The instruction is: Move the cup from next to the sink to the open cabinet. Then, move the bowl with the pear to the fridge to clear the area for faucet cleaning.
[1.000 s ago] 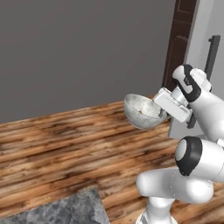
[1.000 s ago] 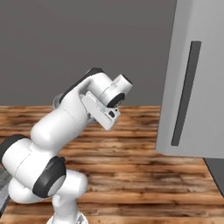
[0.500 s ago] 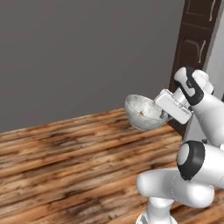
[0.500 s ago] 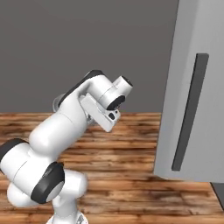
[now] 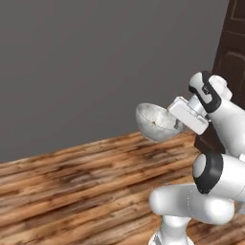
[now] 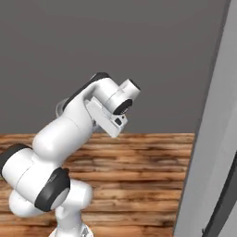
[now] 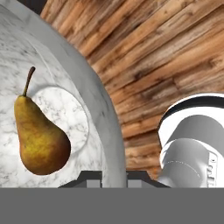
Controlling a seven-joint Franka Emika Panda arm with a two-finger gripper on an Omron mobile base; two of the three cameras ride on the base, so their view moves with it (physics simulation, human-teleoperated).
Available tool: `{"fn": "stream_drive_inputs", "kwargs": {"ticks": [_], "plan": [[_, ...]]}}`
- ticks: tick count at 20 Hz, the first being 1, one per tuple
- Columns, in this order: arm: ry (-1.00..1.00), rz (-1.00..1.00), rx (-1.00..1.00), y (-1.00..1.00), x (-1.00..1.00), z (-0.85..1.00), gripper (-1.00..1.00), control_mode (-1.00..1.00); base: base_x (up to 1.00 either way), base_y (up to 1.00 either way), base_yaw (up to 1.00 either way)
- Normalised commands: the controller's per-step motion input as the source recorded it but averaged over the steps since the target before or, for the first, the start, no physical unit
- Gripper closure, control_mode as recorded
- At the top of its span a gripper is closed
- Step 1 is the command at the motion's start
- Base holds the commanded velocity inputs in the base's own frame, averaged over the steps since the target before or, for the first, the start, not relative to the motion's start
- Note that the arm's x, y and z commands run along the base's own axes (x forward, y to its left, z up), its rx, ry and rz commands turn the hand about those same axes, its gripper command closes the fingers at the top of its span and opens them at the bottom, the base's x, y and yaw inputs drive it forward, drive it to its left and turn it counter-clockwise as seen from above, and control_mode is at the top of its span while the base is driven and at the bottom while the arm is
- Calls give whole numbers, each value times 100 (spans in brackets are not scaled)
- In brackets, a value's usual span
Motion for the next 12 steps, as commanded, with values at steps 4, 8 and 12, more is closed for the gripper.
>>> {"fn": "stream_drive_inputs", "kwargs": {"ticks": [4, 8, 12], "plan": [[0, 0, 0, 0, 0, 0, 100, 100, 100, 8, -35], [0, 0, 0, 0, 0, 0, 100, 100, 99, 6, -60], [0, 0, 0, 0, 0, 0, 100, 100, 54, 0, -79]]}}
